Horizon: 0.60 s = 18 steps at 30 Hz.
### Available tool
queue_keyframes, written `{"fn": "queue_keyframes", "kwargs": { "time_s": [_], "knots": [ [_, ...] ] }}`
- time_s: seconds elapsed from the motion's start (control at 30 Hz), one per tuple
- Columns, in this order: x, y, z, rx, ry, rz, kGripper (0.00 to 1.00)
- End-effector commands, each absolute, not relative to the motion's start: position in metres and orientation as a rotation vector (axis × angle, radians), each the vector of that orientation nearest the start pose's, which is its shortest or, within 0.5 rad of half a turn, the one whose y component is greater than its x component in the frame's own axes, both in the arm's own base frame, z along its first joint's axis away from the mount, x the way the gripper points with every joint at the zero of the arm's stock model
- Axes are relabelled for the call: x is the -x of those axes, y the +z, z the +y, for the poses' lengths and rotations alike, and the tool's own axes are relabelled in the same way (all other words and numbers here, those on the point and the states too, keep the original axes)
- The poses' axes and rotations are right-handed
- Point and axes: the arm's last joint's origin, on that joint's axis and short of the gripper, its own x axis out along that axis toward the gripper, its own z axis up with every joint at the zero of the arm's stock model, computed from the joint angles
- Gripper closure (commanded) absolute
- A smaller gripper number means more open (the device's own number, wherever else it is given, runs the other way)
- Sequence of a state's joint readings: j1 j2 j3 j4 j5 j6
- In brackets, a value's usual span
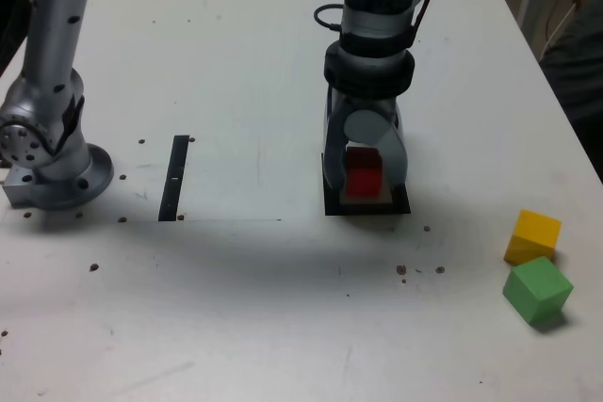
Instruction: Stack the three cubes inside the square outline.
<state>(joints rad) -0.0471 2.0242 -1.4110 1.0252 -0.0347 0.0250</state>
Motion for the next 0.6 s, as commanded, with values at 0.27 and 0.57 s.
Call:
{"fn": "queue_keyframes", "kwargs": {
  "time_s": [0.27, 0.57],
  "knots": [
    [-0.353, 0.221, -0.017, -0.032, -0.080, 1.640, 0.02],
    [-0.339, 0.251, -0.012, -0.086, 0.025, 1.622, 0.01]
  ]
}}
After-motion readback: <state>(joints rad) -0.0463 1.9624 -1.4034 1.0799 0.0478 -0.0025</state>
